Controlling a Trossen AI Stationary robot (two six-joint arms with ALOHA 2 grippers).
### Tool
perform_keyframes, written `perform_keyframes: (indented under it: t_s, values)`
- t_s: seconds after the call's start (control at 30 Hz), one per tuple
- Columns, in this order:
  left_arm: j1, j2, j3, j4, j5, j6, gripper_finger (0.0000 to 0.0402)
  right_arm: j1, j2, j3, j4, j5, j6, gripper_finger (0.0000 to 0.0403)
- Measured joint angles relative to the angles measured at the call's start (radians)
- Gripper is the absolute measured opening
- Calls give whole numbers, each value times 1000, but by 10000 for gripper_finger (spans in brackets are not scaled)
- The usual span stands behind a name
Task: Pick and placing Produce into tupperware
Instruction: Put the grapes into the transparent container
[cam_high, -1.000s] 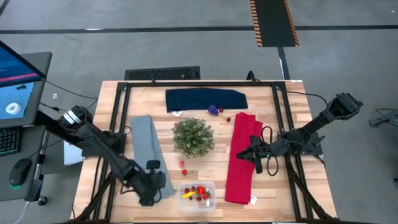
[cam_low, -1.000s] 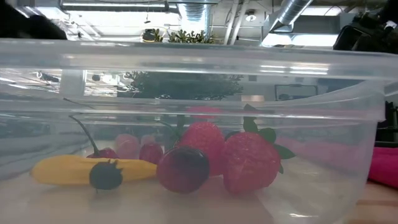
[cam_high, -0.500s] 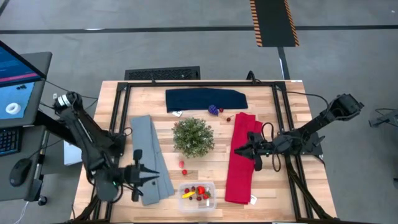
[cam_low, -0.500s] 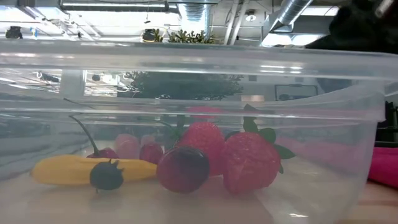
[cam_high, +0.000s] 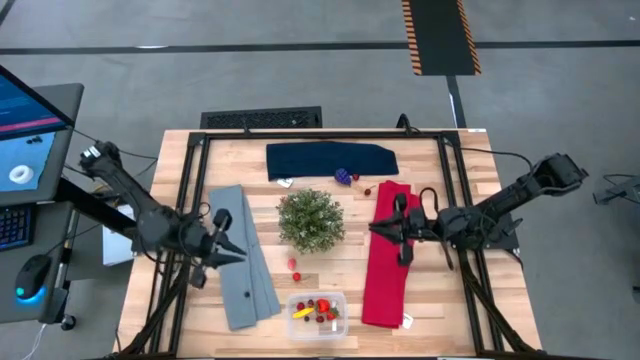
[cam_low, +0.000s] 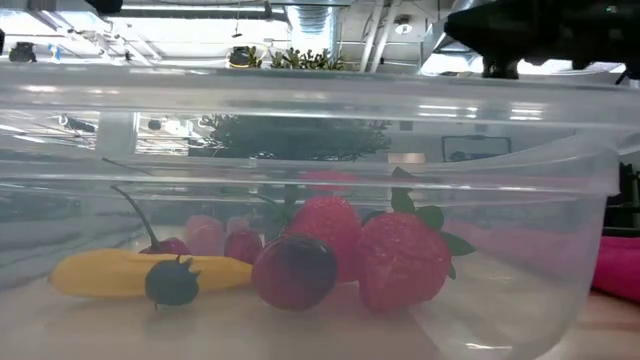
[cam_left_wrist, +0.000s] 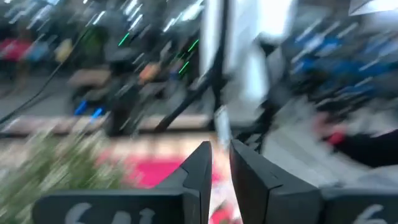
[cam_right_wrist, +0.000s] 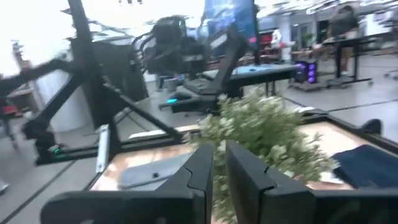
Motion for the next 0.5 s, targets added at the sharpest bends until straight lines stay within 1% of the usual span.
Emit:
perform_keyframes:
  t_s: [0.07, 0.1, 0.13, 0.17, 0.23, 0.3, 0.37, 0.43, 0.5]
  values:
    - [0, -39, -89, 183, 92, 79, 48, -28, 0, 0, -13, 2, 16, 65]
    - [-1, -47, -128, 276, 111, 112, 48, -46, 0, 0, -27, 3, 35, 65]
    - [-1, -52, -162, 348, 100, 141, 48, -67, 0, 2, -40, 5, 55, 66]
    - [-1, -57, -190, 399, 62, 160, 48, -90, 0, 10, -54, 11, 79, 65]
    - [0, -66, -228, 445, -46, 164, 48, -139, 0, 40, -128, 14, 113, 67]
    - [3, -67, -245, 445, -158, 159, 48, -191, 0, 77, -262, 15, 119, 75]
    - [14, -63, -256, 442, -262, 160, 48, -256, 0, 131, -426, 14, 155, 93]
    - [27, -64, -259, 442, -311, 163, 48, -321, 0, 190, -599, 16, 192, 124]
    - [41, -65, -259, 457, -312, 192, 48, -380, 0, 239, -740, 17, 216, 163]
